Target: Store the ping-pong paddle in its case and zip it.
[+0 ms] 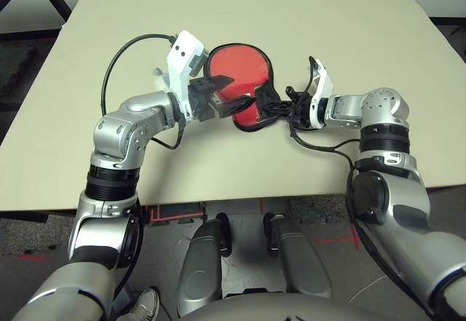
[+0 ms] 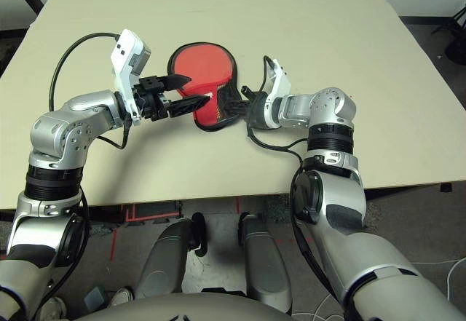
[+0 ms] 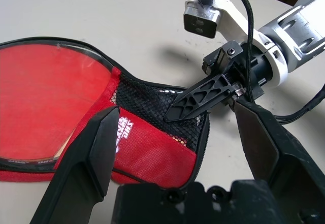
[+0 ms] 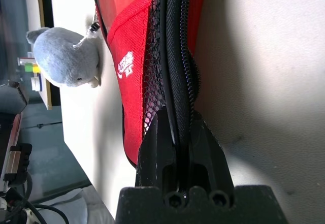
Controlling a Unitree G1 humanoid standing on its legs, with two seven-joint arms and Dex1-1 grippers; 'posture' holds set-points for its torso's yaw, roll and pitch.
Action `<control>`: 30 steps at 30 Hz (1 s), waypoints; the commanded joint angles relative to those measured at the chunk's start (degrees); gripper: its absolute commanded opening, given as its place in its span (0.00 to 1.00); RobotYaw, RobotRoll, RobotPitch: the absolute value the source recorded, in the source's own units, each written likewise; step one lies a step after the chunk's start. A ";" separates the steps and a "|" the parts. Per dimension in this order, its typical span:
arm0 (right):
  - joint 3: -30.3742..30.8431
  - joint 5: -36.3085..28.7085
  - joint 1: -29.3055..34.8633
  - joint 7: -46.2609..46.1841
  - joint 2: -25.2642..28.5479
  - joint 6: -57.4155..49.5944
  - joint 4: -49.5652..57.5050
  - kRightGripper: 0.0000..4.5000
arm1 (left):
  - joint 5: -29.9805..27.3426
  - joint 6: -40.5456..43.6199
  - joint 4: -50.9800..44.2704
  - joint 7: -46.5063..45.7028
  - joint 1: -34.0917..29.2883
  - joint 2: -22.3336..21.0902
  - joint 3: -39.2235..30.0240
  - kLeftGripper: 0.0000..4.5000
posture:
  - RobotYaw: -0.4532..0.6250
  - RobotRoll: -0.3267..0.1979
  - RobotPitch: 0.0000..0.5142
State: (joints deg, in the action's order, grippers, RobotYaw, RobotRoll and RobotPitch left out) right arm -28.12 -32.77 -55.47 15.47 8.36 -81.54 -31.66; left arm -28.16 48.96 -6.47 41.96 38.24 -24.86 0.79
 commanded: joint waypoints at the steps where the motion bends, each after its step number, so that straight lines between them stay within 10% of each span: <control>1: -2.99 -0.11 2.29 -3.98 -0.70 -5.32 6.68 0.01 | -0.97 0.66 -1.57 -0.44 -1.06 0.10 0.00 1.00 | 0.52 0.62 0.51; 6: -1.59 -12.85 12.13 -10.87 -0.45 -10.96 22.62 0.01 | -1.23 1.03 -2.21 -0.78 -1.51 -0.11 -0.27 1.00 | 0.51 0.62 0.52; 13: 5.81 -50.80 26.41 -31.78 7.56 -10.96 33.58 0.01 | -1.12 0.64 -1.42 -0.36 -1.27 -0.11 0.31 1.00 | 0.47 0.62 0.52; 16: 19.31 -77.19 36.40 -44.74 20.72 3.50 41.57 0.01 | -0.99 0.14 -0.10 0.39 -0.17 0.01 1.02 1.00 | 0.45 0.62 0.52; 30: 33.14 -80.23 49.69 -44.41 34.52 26.57 59.90 0.01 | -0.42 -1.51 2.70 1.97 1.00 0.43 2.49 1.00 | 0.43 0.62 0.51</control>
State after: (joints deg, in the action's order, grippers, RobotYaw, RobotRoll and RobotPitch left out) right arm 3.16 -111.94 -6.99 -28.87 41.81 -54.76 26.65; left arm -28.81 47.91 -3.79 43.34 39.12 -24.64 2.33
